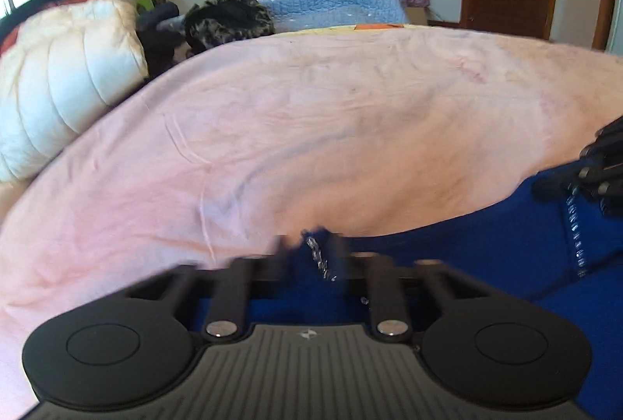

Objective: Fold small clothes
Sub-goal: 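Grasp the sweater side edge with both grippers and fold it inward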

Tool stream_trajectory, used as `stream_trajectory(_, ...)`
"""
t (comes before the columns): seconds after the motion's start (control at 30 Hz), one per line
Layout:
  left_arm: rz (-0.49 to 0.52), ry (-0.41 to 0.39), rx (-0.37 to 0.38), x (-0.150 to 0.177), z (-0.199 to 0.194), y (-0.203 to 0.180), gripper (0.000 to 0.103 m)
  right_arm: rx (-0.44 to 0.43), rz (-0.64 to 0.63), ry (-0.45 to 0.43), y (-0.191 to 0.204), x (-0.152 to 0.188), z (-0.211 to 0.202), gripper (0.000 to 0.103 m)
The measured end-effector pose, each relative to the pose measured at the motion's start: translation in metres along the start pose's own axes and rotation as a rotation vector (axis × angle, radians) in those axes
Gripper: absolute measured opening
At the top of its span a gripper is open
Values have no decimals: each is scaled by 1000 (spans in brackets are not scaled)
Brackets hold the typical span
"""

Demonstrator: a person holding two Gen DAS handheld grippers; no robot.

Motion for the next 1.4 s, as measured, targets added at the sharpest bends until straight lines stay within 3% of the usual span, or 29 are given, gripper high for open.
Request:
stream_trajectory(0.07,54,-3,-9,-2,1,-5,6,4,38,-42,-4,-7,-3,7)
stream_trajectory(0.17,28,-1,-14,-6,6,0,6,1,137,-109,-15,-14,-11,7)
stream_trajectory(0.27,0,-5,-37,-6,13,2,6,40,127,-65,-18,3,4,6)
stream_trajectory(0.37,103,-48,-91,-3,9,-9,6,66,119,-96,-15,4,5,8)
stream_trajectory(0.47,135,-57,-90,-2,-12,-12,10,99,165,-90,-17,4,-7,29)
stream_trajectory(0.53,85,-92,-73,-3,-46,-5,11,129,203,-146,-15,2,-37,45)
stream_trajectory(0.57,41,-136,-67,-4,-71,2,12,120,233,-191,-12,2,-59,47)
stream_trajectory(0.63,-64,-250,-72,0,-130,21,30,54,299,-260,3,14,-108,55)
stream_trajectory(0.7,-189,-361,-118,16,-192,45,94,-4,345,-271,23,42,-154,60)
stream_trajectory(0.73,-259,-415,-154,29,-222,58,101,-25,367,-264,33,60,-173,63)
stream_trajectory(0.8,-370,-468,-167,56,-271,72,101,-62,417,-238,55,96,-204,63)
stream_trajectory(0.9,-518,-398,-166,105,-327,84,101,-90,450,-166,91,148,-235,63)
stream_trajectory(1.0,-667,-337,-107,147,-366,84,101,-106,478,-111,121,188,-257,63)
stream_trajectory(1.2,-761,-231,90,204,-402,48,101,-141,597,-90,150,223,-283,64)
stream_trajectory(1.3,-784,-158,188,225,-407,28,101,-192,664,-64,163,234,-290,71)
stream_trajectory(1.4,-785,-80,300,240,-410,9,101,-202,640,-46,177,245,-299,71)
Point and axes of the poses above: each gripper's, at about its wrist camera, not at the fingertips, and z roughly the way its jaws point, y to its left, x to its underside, the point moved 9 cm from there along z, roughly the way its jaws point, and after that the axes turned 12 degrees about -y, right-handed, at the moved point
